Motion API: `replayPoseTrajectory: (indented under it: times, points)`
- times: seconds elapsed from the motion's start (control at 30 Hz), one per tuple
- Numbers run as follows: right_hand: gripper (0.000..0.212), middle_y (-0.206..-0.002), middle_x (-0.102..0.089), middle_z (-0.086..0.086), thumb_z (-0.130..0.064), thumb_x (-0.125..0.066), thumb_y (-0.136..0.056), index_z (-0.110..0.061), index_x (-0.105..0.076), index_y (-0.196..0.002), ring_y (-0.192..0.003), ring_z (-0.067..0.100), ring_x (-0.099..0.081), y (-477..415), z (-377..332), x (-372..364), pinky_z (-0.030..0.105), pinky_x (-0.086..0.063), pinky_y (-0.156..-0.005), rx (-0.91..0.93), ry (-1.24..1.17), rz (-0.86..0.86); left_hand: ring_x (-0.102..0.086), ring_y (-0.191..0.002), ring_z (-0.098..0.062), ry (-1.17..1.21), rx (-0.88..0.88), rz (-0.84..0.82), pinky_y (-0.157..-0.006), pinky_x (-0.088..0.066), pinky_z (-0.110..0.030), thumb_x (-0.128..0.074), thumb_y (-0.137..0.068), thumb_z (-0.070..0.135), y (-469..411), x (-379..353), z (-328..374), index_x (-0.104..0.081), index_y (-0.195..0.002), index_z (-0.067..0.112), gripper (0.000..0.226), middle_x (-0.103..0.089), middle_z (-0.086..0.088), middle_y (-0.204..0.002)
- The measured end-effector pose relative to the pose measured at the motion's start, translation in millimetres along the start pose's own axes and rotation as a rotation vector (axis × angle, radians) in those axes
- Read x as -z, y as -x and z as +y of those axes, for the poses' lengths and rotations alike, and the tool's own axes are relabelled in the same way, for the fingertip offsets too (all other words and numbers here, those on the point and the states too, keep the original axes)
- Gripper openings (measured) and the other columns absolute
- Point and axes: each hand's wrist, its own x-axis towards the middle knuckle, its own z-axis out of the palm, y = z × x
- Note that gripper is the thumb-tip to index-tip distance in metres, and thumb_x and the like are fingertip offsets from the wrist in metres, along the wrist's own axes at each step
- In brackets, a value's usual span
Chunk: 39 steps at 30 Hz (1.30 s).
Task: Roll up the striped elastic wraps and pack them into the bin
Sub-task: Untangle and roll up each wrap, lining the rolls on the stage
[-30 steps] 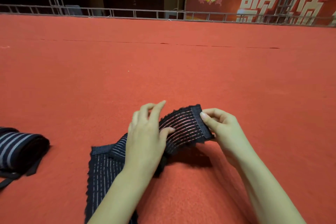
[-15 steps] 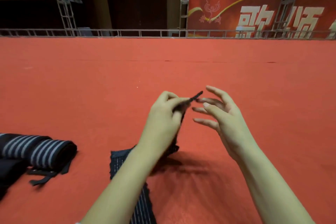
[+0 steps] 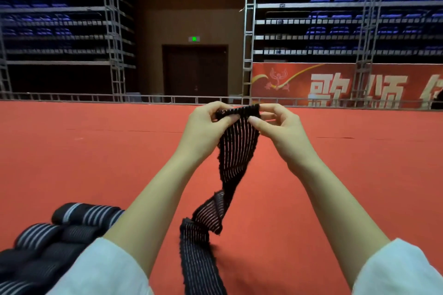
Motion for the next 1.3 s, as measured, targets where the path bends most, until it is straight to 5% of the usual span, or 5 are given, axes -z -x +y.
replayPoseTrajectory:
  times: [0.3, 0.6, 0.9, 1.03, 1.3]
  points:
    - [0.015, -0.092, -0.068, -0.003, -0.014, -0.069, -0.087, -0.017, -0.063, -0.101, -0.076, 0.001, -0.062, 70, 44, -24, 0.013, -0.047, -0.067, -0.239, 0.006, -0.169, -0.069, -0.082, -0.032, -0.057, 0.166, -0.026, -0.071, -0.055, -0.055, -0.068, -0.087, 0.017, 45, 19, -21, -0.069, -0.086, 0.011, 0.006, -0.071, -0.014, -0.084]
    - [0.015, -0.075, -0.059, 0.001, -0.003, -0.060, -0.089, -0.017, -0.057, -0.085, -0.074, 0.019, -0.055, 115, 138, -37, 0.038, -0.046, -0.072, -0.410, 0.191, -0.134, -0.069, -0.080, -0.014, -0.187, 0.476, -0.236, -0.076, -0.055, -0.034, -0.060, -0.093, 0.030, 125, 25, -123, -0.066, -0.095, 0.020, 0.012, -0.072, 0.000, -0.091]
    - [0.046, -0.092, -0.051, 0.002, 0.009, -0.041, -0.084, -0.025, -0.067, -0.100, -0.086, 0.014, -0.051, 125, 182, -57, 0.016, -0.034, -0.075, -0.426, 0.577, -0.388, -0.049, -0.121, -0.009, -0.426, 0.624, -0.294, -0.098, -0.032, -0.018, -0.063, -0.091, 0.030, 185, 37, -228, -0.055, -0.132, 0.017, 0.043, -0.055, 0.008, -0.128]
    - [0.020, -0.102, -0.051, -0.006, -0.025, -0.051, -0.091, -0.021, -0.070, -0.090, -0.098, 0.012, -0.054, 140, 186, -98, 0.029, -0.040, -0.093, -0.474, 0.658, -0.494, -0.058, -0.102, -0.002, -0.338, 0.598, -0.272, -0.085, -0.038, -0.015, -0.068, -0.087, 0.030, 187, 23, -239, -0.065, -0.110, 0.030, 0.023, -0.064, 0.015, -0.110]
    - [0.071, -0.107, -0.047, -0.007, -0.083, -0.045, -0.066, -0.022, -0.057, -0.101, -0.109, 0.015, -0.044, 150, 192, -134, 0.036, -0.034, -0.094, -0.414, 1.026, -0.563, -0.061, -0.073, 0.002, -0.187, 0.720, -0.161, -0.073, -0.047, -0.018, -0.076, -0.079, 0.030, 186, 19, -248, -0.072, -0.085, 0.033, 0.008, -0.068, 0.008, -0.081]
